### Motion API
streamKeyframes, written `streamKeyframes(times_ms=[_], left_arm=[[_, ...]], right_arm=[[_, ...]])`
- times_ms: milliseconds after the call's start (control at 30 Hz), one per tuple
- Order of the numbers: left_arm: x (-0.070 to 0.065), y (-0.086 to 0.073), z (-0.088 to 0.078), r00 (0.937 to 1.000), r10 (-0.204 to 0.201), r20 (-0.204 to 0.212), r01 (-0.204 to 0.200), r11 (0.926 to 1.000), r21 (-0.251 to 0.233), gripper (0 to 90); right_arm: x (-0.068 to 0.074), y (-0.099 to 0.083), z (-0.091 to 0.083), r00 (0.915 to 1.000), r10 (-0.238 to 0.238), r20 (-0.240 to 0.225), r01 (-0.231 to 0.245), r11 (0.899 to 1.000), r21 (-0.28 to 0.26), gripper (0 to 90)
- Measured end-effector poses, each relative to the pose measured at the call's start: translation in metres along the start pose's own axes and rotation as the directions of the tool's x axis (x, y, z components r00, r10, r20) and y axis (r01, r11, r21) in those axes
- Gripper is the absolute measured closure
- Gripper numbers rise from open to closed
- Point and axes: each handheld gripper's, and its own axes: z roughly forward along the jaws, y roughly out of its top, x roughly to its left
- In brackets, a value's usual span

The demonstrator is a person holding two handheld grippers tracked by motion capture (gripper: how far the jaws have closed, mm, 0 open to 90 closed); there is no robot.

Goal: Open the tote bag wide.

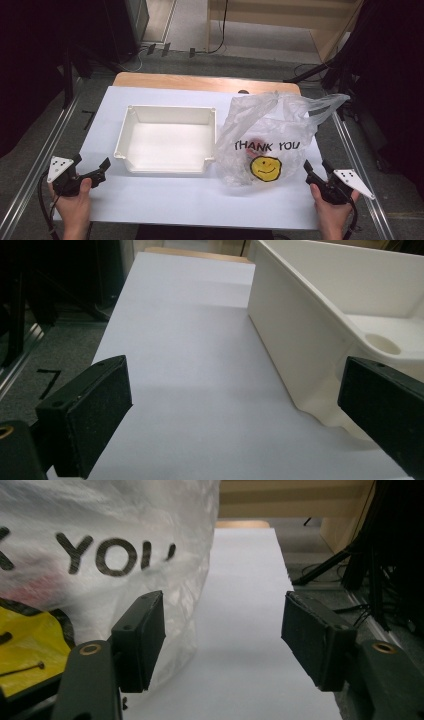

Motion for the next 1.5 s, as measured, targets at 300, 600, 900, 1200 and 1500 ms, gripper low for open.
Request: streamKeyframes(times_ms=[300,600,900,1200,1500], left_arm=[[0.002,0.004,-0.012,0.9999,-0.005,-0.010,0.005,0.9997,-0.023,1.0],[-0.009,0.017,-0.028,0.9999,0.012,0.002,-0.012,0.9976,-0.068,1.0],[-0.031,0.036,-0.038,0.9983,0.054,0.024,-0.051,0.9944,-0.092,1.0],[-0.064,0.059,-0.029,0.9892,0.087,0.118,-0.074,0.9912,-0.110,1.0],[-0.117,0.067,-0.006,0.9678,0.144,0.207,-0.124,0.9868,-0.104,2.4]], right_arm=[[0.020,0.018,-0.013,0.9995,-0.024,-0.020,0.023,0.998,-0.051,28.1],[0.020,0.051,-0.004,0.9996,0.023,-0.016,-0.024,0.998,-0.052,15.8],[0.022,0.064,0.020,0.9989,0.021,-0.042,-0.022,0.999,-0.033,13.6],[0.017,0.072,0.049,0.9937,0.085,-0.074,-0.083,0.996,0.030,7.0],[0.023,0.067,0.058,0.9735,0.084,-0.213,-0.075,0.996,0.051,66.6]])
